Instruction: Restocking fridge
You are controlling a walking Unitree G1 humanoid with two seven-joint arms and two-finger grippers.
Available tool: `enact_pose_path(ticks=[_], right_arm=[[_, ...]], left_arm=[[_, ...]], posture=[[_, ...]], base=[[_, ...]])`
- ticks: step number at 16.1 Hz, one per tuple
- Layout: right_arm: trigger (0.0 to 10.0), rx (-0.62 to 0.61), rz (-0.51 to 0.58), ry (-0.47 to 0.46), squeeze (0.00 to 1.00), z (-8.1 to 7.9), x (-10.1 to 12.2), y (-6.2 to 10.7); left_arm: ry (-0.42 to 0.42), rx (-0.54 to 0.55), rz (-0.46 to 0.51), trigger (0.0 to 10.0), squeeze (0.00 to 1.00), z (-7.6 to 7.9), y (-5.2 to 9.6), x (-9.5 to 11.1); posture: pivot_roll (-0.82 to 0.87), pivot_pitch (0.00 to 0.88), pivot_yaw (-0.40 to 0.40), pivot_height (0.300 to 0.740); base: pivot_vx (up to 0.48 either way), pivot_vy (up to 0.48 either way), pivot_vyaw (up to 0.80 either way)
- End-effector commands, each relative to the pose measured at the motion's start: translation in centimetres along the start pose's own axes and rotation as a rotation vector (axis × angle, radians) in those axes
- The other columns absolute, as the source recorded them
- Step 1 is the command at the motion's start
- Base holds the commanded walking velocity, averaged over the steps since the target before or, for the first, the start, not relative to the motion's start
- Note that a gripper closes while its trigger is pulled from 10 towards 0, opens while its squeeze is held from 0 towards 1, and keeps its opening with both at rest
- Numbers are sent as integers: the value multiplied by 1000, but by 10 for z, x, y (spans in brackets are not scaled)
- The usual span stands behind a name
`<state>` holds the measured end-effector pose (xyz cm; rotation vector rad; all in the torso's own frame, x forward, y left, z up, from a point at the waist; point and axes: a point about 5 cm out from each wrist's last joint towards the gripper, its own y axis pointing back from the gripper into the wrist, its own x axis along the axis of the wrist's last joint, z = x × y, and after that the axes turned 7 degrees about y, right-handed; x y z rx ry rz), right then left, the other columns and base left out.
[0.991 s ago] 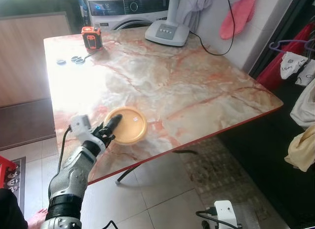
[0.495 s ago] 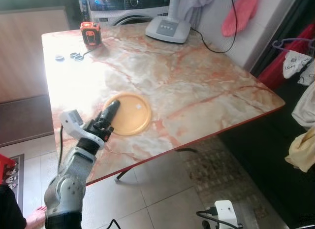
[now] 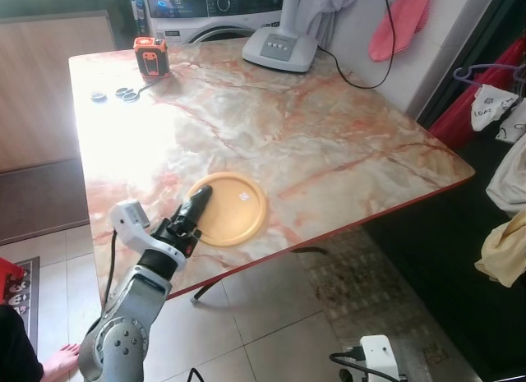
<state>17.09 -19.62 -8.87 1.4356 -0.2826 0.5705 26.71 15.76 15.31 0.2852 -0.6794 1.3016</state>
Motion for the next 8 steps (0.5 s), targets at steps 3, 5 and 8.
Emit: enact_pose_path(ticks=[3,5,8], right_arm=[[10000,-7,-9,-8,0,3,-5,1],[10000,-9,-9,-9,0,3,-6,1],[10000,-7,-9,-8,0,2,-6,1]], left_arm=[[-19,-12,-3,10000,0,7,-3,-1],[-17,-18,-10,10000,0,9,-4,-3],[-18,-19,-16,10000,0,9,-4,-3]], posture=[[40,59,-127,740],[39,53,-125,740],[38,43,-121,740]], base=[[0,0,0],[0,0,0],[0,0,0]])
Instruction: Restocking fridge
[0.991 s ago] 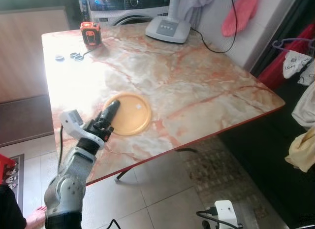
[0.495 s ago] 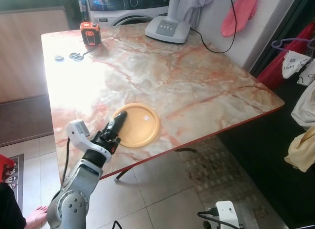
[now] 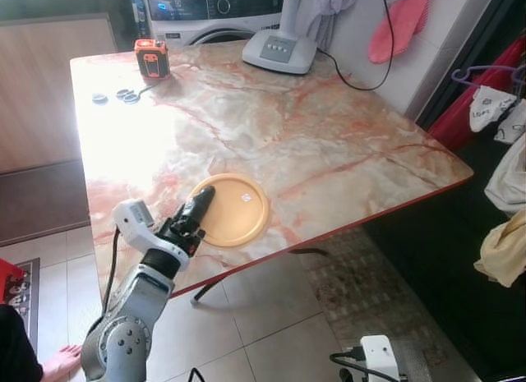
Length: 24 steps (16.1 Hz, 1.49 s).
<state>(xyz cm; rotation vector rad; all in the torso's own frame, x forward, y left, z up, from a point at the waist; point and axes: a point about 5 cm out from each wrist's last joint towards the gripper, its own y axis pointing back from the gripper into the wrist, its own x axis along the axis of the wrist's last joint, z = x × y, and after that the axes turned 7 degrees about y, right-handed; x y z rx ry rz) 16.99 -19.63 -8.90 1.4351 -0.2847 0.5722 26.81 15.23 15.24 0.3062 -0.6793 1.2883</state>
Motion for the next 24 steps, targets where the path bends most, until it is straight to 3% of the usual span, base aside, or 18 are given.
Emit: enact_pose_path(ticks=[1,15,24], right_arm=[[10000,-5,-11,-7,0,2,-5,1],[10000,-2,-11,-8,0,1,-5,1],[10000,-1,-9,-8,0,1,-4,1]], left_arm=[[-7,-29,0,10000,0,7,-2,1],[-17,-31,-26,10000,0,7,-3,-2],[-46,-18,-53,10000,0,6,-4,-6]], posture=[[41,35,-119,740],[35,41,-112,740],[38,58,-112,740]], base=[[0,0,0],[-190,0,0],[0,0,0]])
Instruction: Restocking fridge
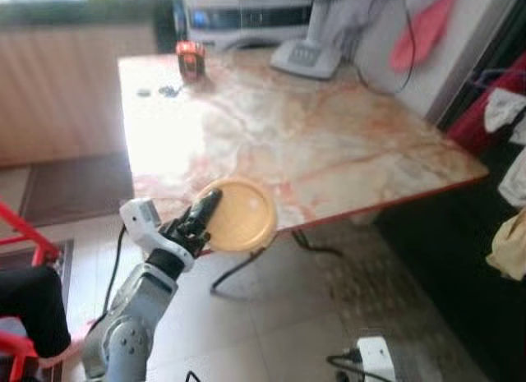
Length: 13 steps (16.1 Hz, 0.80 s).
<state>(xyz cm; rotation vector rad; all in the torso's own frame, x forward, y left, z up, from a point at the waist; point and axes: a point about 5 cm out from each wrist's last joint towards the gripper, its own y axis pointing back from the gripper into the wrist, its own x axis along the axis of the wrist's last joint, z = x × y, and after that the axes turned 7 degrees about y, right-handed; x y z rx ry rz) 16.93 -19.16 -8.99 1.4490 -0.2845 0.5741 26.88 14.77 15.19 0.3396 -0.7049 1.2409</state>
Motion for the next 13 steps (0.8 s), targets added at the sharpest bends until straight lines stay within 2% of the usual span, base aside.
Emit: enact_pose_path(ticks=[1,5,13], right_arm=[[10000,-14,-11,-5,0,5,-4,1],[10000,-14,-11,-4,0,6,-3,1],[10000,-13,-11,-4,0,5,-4,1]], left_arm=[[-6,-10,-8,10000,0,4,-2,-2],[5,-3,-6,10000,0,4,-2,-2],[10,-1,-6,10000,0,4,-2,-2]], posture=[[38,58,-112,740],[39,61,-113,740],[41,65,-113,740]], base=[[0,0,0],[0,0,0],[0,263,0]])
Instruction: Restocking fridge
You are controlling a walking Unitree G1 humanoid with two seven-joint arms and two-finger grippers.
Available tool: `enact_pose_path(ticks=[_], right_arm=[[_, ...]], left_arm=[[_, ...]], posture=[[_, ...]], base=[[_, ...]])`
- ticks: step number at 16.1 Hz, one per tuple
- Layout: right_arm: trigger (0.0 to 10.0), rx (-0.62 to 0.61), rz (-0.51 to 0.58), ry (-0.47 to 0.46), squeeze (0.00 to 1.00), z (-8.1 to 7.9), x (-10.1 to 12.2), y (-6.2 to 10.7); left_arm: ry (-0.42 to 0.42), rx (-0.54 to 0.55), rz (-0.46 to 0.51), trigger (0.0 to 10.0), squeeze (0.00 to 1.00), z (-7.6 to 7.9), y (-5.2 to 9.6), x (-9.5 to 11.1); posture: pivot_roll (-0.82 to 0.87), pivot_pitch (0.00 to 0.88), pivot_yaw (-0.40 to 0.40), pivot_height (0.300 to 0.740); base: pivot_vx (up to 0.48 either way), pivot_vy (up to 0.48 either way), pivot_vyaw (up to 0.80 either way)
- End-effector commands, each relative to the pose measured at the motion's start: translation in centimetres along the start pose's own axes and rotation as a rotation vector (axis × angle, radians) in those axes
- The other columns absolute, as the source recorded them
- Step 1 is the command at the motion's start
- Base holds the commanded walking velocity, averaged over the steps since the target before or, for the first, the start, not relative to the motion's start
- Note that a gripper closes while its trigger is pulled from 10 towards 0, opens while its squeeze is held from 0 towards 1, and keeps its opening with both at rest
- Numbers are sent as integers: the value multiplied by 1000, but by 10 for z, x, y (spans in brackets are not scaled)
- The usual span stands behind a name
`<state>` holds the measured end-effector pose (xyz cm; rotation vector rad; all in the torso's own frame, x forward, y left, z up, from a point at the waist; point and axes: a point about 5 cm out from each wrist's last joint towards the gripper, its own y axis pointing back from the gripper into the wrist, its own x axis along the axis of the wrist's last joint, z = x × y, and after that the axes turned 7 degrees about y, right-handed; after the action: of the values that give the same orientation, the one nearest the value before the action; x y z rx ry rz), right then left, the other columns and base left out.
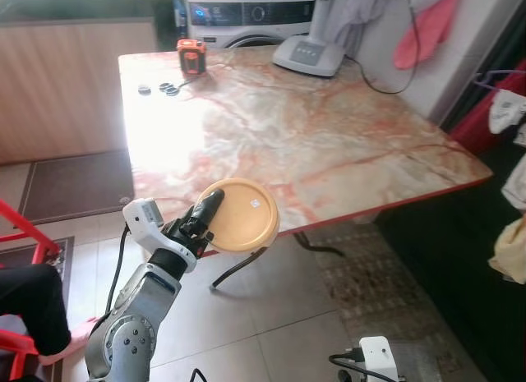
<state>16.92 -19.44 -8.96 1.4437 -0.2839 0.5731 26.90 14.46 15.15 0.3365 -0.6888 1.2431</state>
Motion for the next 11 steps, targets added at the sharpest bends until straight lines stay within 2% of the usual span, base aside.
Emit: enact_pose_path(ticks=[1,11], right_arm=[[10000,-7,-10,-6,0,3,-3,1],[10000,-8,-8,-6,0,3,-3,1]], left_arm=[[-4,-7,-4,10000,0,3,0,0],[1,-3,-7,10000,0,1,-1,0]], posture=[[40,66,-113,740],[42,61,-114,740]], base=[[0,266,0],[0,322,0]])
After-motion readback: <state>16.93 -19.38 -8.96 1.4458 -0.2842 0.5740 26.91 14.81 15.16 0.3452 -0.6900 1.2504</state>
